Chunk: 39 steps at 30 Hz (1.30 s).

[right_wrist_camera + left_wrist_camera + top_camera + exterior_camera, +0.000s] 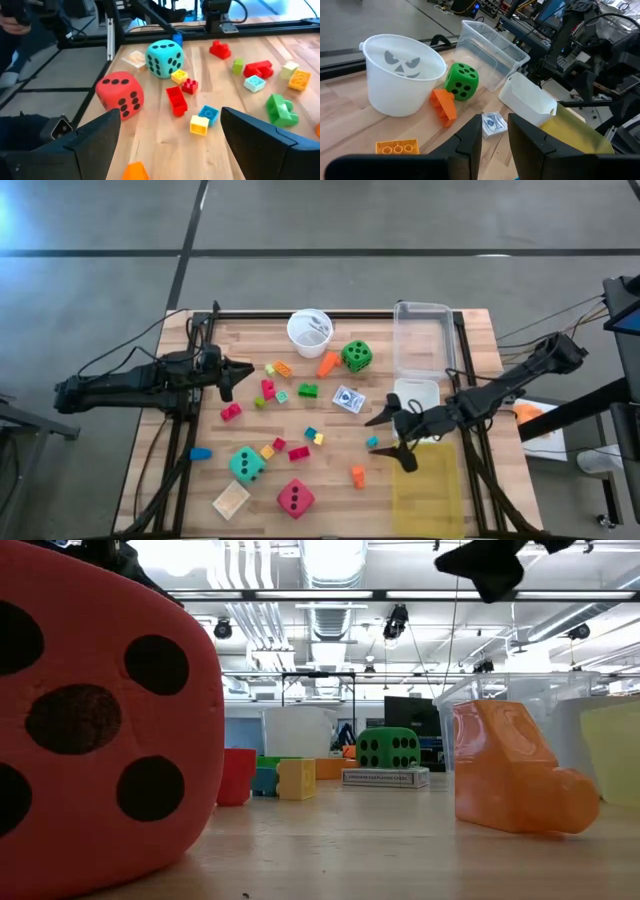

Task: Pick & Place Toys
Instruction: Put the blue deck of cards into the white bin

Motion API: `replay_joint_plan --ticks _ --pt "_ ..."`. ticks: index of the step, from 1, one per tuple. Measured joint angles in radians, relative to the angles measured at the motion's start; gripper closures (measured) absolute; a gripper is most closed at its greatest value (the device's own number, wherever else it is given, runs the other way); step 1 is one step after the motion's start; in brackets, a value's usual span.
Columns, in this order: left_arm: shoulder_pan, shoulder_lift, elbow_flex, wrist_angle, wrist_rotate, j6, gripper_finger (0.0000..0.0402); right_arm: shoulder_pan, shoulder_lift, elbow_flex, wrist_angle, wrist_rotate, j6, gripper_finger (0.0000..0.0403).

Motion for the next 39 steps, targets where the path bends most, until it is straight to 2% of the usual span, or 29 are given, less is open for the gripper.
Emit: replay_joint_plan --ticks 4,8,13,15,20,23,27,32,39 --pt "0.000 0.000 0.000 0.000 0.000 0.000 0.0301 0.001 0.075 0.077 -0.004 -0.002 -0.009 0.0065" --pt "0.000 0.000 0.000 0.000 0.000 0.000 0.0301 -0.004 0.143 0.150 -0.042 0.023 -0.095 0.0065" --pt "0.000 0.000 0.000 -0.004 0.001 0.000 0.0301 -0.050 0.253 0.275 -0.245 0.255 -0.028 0.0065" --pt "0.000 0.000 0.000 -0.003 0.001 0.000 0.0301 -0.092 0.303 0.330 -0.371 0.275 0.046 0.0065" --pt "0.000 0.000 0.000 -0.010 0.001 0.000 0.0301 -0.211 0.436 0.483 -0.619 0.209 0.173 0.0065" --pt "-0.001 0.000 0.000 -0.031 0.001 0.000 0.0301 -0.270 0.509 0.557 -0.716 0.154 0.159 0.0065" --pt "-0.001 0.000 0.000 -0.062 0.003 0.000 0.0301 -0.351 0.592 0.626 -0.790 0.026 0.137 0.0065" --pt "-0.001 0.000 0.000 -0.079 0.003 0.013 0.0301 -0.437 0.665 0.652 -0.820 -0.096 0.102 0.0065" --pt "-0.002 0.000 0.000 -0.094 0.000 0.023 0.0301 -0.500 0.704 0.615 -0.842 -0.107 0.051 0.0065"
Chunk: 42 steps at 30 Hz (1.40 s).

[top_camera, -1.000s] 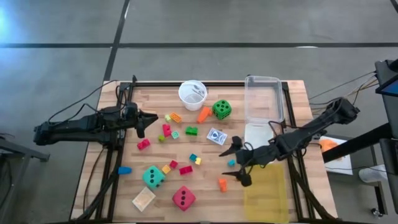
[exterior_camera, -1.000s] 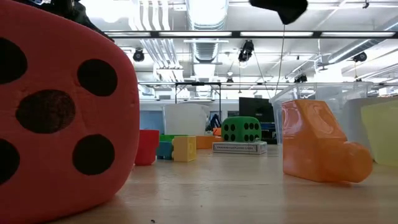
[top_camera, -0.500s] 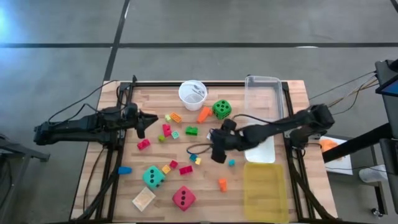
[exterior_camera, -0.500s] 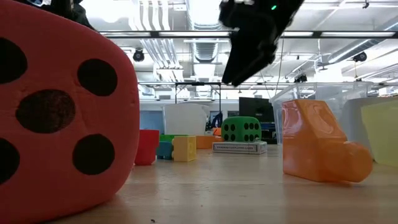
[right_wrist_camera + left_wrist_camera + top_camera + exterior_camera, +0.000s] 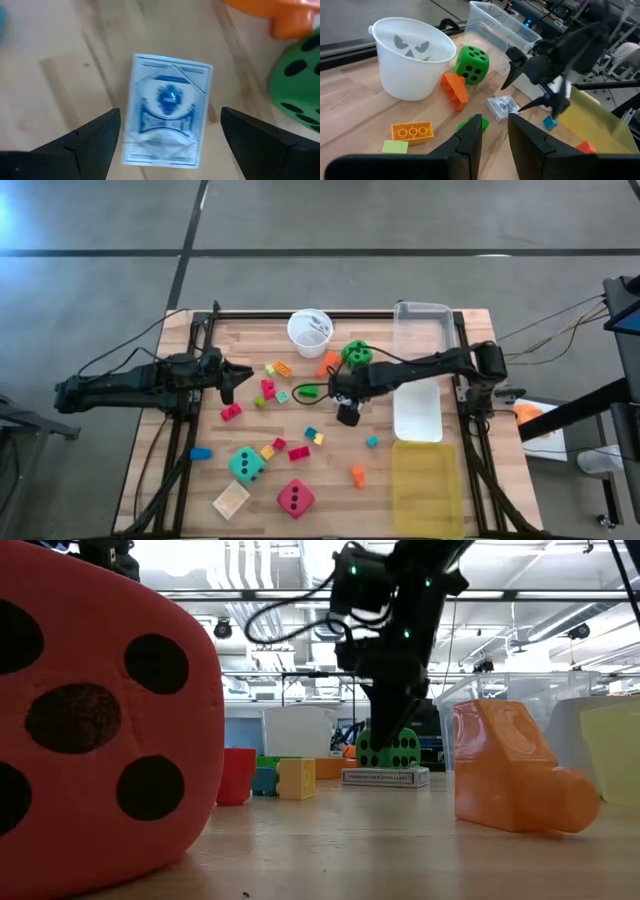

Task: Pick & Place Toys
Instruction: Put the blue deck of cards into the white bin

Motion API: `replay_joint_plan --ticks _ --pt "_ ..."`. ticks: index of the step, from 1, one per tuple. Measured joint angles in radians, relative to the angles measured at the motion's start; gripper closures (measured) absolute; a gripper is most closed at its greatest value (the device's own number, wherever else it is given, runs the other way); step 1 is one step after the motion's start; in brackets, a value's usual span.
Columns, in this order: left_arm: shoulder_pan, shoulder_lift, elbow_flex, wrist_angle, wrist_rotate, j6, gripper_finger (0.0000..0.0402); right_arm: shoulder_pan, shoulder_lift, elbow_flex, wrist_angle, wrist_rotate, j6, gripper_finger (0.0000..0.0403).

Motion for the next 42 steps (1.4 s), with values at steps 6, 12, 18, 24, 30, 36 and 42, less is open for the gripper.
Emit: replay_joint_plan --ticks 6,12,18,24,30,36,42 --pt "0.000 0.000 0.000 0.001 0.000 0.001 0.0301 -0.029 0.018 -0.045 0.025 -0.003 -0.011 0.0065" --pt "0.001 0.000 0.000 0.001 -0.012 0.004 0.0301 -0.036 0.037 -0.058 0.045 -0.055 -0.033 0.0065" --pt "0.001 0.000 0.000 0.001 -0.027 0.004 0.0301 -0.037 0.032 -0.060 0.052 -0.096 -0.029 0.0065" --pt "0.001 0.000 0.000 0.001 -0.027 0.004 0.0301 -0.032 -0.012 -0.065 0.052 -0.116 -0.012 0.0065" --pt "0.001 0.000 0.000 0.001 -0.027 0.003 0.0301 -0.034 -0.018 -0.065 0.055 -0.124 -0.011 0.0065" --pt "0.001 0.000 0.000 0.001 -0.027 0.003 0.0301 -0.022 -0.018 -0.064 0.059 -0.136 -0.003 0.0065" --pt "0.001 0.000 0.000 0.001 -0.027 0.003 0.0301 -0.005 -0.019 -0.067 0.073 -0.138 0.000 0.0065"
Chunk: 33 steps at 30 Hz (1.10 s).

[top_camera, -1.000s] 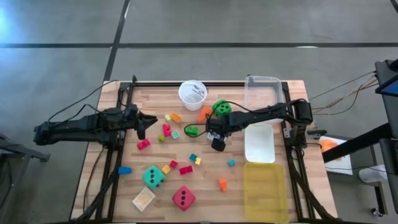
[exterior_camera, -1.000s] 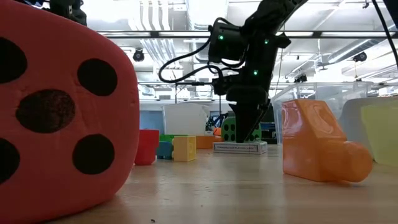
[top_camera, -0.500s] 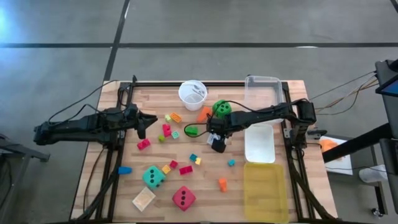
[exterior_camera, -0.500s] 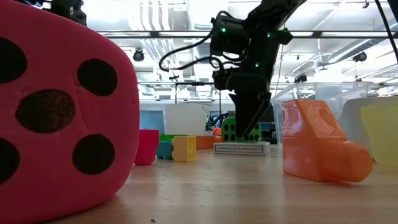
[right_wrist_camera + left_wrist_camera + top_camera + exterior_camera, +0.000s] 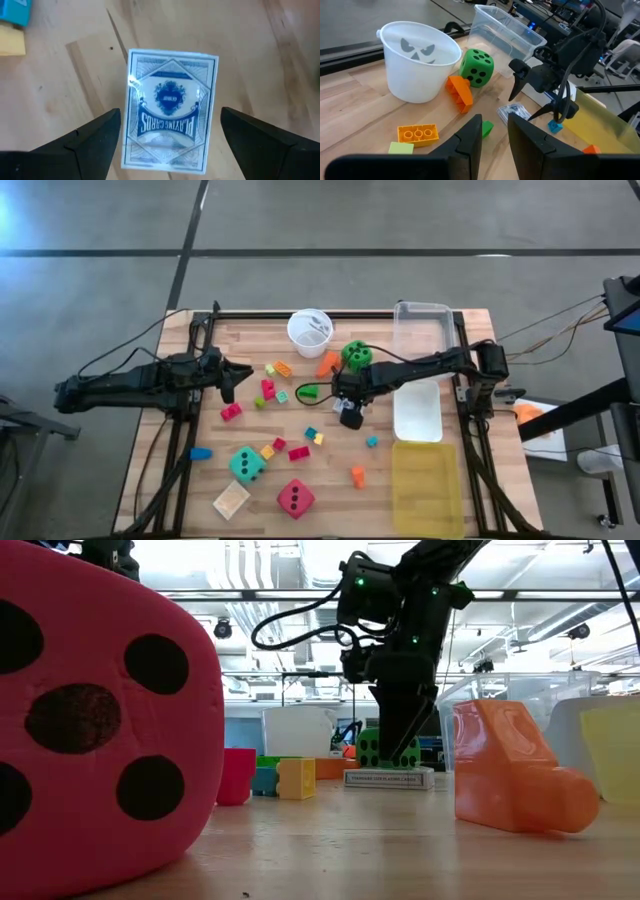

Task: Pick & Place Toys
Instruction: Put the blue deck of cards into the white bin

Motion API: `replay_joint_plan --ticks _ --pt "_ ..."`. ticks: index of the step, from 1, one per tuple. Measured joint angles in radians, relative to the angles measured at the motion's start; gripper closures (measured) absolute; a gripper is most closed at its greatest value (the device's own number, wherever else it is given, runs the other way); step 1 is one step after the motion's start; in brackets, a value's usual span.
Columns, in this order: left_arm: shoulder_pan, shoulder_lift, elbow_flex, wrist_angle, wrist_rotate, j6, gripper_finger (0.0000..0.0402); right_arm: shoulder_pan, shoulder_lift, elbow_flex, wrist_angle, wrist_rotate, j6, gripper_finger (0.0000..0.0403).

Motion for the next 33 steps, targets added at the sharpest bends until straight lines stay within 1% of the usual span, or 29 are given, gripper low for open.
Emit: replay_joint_plan --ticks 8,19,24,28,30,33 --pt "0.000 0.000 0.000 0.000 0.000 -0.001 0.0301 0.019 0.005 -0.017 0.028 0.015 0.010 0.0065" --pt "0.000 0.000 0.000 0.000 0.000 -0.001 0.0301 0.018 0.006 -0.095 0.117 0.048 0.000 0.0065" --pt "0.000 0.000 0.000 0.001 0.000 -0.003 0.0301 0.018 0.006 -0.131 0.142 0.050 0.000 0.0065" --pt "0.000 0.000 0.000 0.003 0.000 -0.003 0.0301 0.020 0.003 -0.148 0.155 0.072 0.000 0.0065" --pt "0.000 0.000 0.000 0.003 0.000 -0.003 0.0301 0.024 0.003 -0.150 0.156 0.080 0.000 0.0073" --pt "0.000 0.000 0.000 0.003 0.000 -0.003 0.0301 0.025 0.003 -0.150 0.155 0.085 -0.001 0.0103"
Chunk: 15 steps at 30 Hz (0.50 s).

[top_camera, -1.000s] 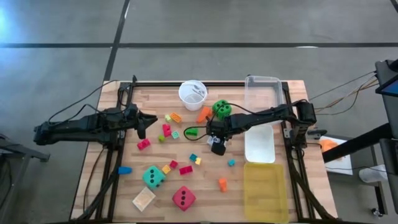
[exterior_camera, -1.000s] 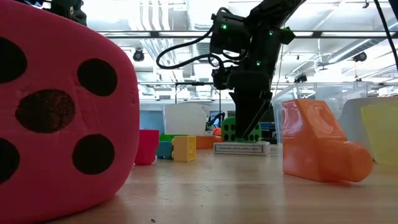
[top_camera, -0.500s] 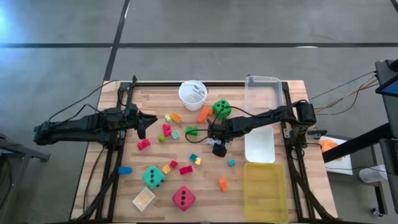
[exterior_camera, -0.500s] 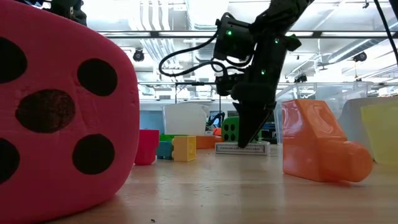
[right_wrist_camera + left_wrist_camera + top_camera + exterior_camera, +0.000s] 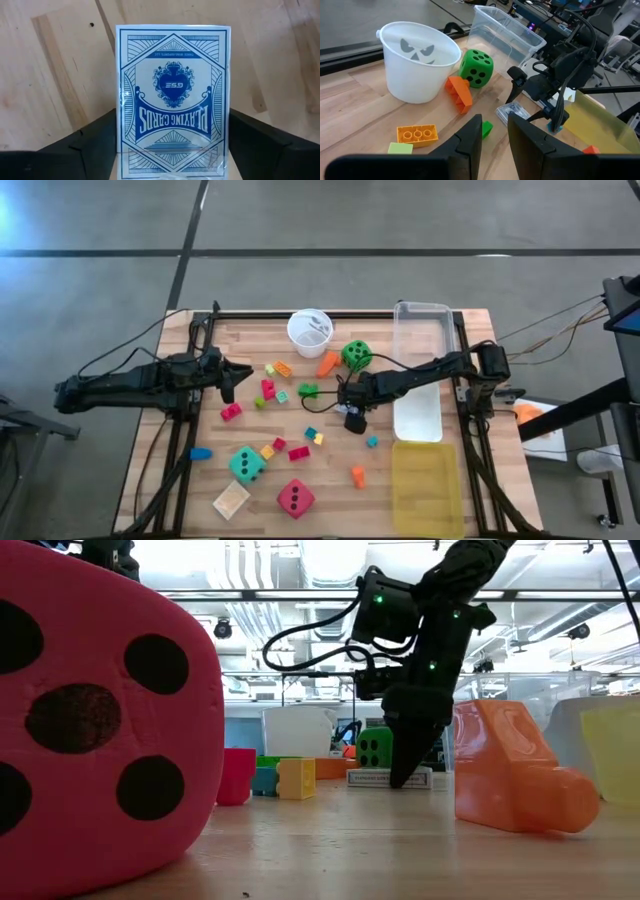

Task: Pick & Place Toys
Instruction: Put the blue deck of cards into the white bin

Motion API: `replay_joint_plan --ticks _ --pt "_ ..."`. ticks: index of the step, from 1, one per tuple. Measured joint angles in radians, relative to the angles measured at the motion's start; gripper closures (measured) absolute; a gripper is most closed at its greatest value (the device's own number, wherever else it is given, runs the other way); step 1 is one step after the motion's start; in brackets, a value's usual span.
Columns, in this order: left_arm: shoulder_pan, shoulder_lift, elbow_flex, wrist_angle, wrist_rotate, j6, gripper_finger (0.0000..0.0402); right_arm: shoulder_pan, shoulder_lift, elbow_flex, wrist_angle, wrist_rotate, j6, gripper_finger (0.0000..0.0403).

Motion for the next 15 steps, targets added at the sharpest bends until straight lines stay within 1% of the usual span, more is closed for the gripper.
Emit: replay_joint_plan --ticks 11,15 --pt "0.000 0.000 0.000 0.000 0.000 -0.001 0.0301 0.010 0.001 0.015 -0.019 0.007 0.001 0.0106" --pt "0.000 0.000 0.000 0.000 0.000 -0.001 0.0301 0.021 -0.003 0.049 -0.089 0.008 -0.007 0.0106"
